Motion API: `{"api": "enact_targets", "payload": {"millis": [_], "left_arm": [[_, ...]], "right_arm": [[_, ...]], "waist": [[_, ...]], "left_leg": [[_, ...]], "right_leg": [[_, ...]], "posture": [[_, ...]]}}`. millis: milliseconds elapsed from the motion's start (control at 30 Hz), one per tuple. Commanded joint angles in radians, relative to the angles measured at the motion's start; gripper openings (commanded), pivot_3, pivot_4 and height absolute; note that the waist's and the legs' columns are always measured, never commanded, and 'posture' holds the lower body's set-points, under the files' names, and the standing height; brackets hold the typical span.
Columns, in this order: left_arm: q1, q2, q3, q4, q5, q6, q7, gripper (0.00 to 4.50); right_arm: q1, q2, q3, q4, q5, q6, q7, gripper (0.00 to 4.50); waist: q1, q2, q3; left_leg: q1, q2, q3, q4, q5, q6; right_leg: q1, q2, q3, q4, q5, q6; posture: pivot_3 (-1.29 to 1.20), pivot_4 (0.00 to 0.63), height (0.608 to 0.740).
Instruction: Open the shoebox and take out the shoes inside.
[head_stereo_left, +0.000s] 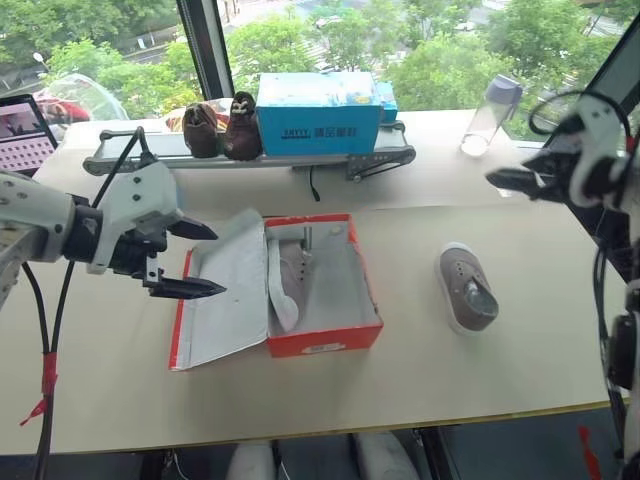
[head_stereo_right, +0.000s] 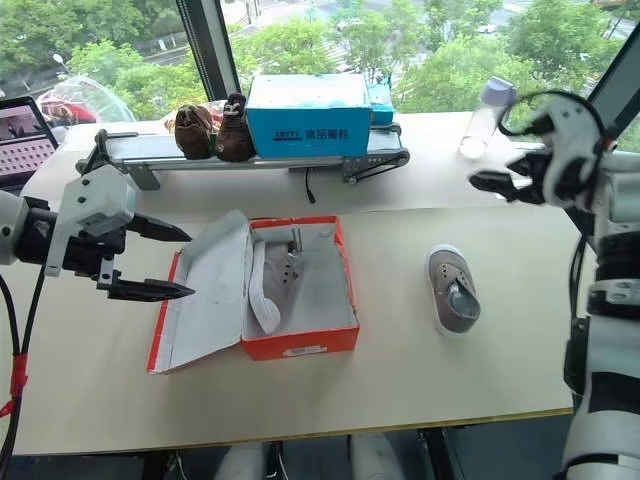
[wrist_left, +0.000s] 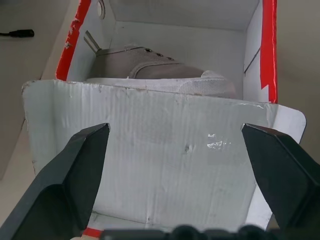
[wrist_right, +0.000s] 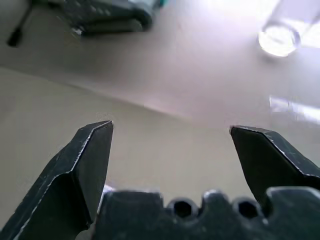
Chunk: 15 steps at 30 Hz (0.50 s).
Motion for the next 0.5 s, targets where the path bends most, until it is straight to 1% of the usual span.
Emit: {"api": "enact_targets", "payload": {"millis": [33, 67, 133, 167, 267, 400, 500], "left_arm": [[0.029, 0.044, 0.063, -0.010, 0.012, 0.000, -0.003, 4.50], [0.035, 0.048, 0.067, -0.007, 0.014, -0.002, 0.000, 4.50], [0.046, 0.053, 0.072, -0.005, 0.016, -0.006, 0.003, 4.50], [0.052, 0.054, 0.076, -0.009, 0.016, -0.006, 0.005, 4.50], [0.063, 0.056, 0.087, -0.018, 0.012, 0.000, 0.012, 4.50], [0.094, 0.061, 0.122, -0.037, 0.004, 0.016, 0.024, 4.50], [0.118, 0.061, 0.147, -0.054, -0.001, 0.026, 0.034, 4.50]], "right_arm": [[-0.015, 0.195, 0.005, -0.240, 0.168, 0.316, -0.031, 4.45], [-0.013, 0.256, -0.010, -0.276, 0.202, 0.385, -0.051, 4.45], [-0.006, 0.355, -0.024, -0.312, 0.246, 0.467, -0.086, 4.45], [-0.001, 0.409, -0.023, -0.303, 0.258, 0.480, -0.105, 4.45], [0.001, 0.515, -0.051, -0.221, 0.270, 0.481, -0.164, 4.45], [-0.011, 0.551, -0.025, -0.098, 0.249, 0.453, -0.182, 4.45], [-0.010, 0.558, 0.015, -0.053, 0.241, 0.433, -0.168, 4.45]], "waist": [[-0.006, 0.000, 0.000], [-0.005, 0.000, 0.000], [0.004, 0.001, 0.000], [0.011, 0.000, 0.000], [0.034, -0.001, 0.000], [0.050, -0.002, -0.001], [0.049, -0.002, -0.001]], "left_leg": [[0.000, 0.000, -0.001, 0.000, 0.000, 0.000], [0.000, 0.000, -0.001, 0.001, 0.000, 0.000], [-0.001, 0.000, -0.002, 0.001, 0.001, 0.001], [-0.003, 0.000, -0.002, 0.002, 0.001, 0.001], [-0.006, -0.002, -0.003, 0.004, 0.000, 0.001], [-0.012, -0.003, -0.003, 0.009, 0.000, 0.000], [-0.012, -0.003, -0.003, 0.008, 0.000, 0.000]], "right_leg": [[0.000, 0.000, 0.000, 0.002, 0.000, 0.000], [-0.002, 0.000, 0.001, 0.006, 0.000, -0.001], [-0.003, 0.001, 0.000, 0.007, -0.001, -0.001], [-0.004, 0.001, 0.000, 0.007, -0.001, -0.001], [-0.003, -0.001, -0.002, 0.005, 0.002, -0.005], [-0.004, -0.002, -0.003, 0.004, 0.002, -0.003], [-0.005, -0.002, -0.003, 0.004, 0.003, -0.003]], "posture": [[0.00, 0.150, 0.740], [0.00, 0.150, 0.740], [0.00, 0.150, 0.740], [0.00, 0.150, 0.740], [0.00, 0.150, 0.740], [0.00, 0.150, 0.740], [0.00, 0.150, 0.740]]}}
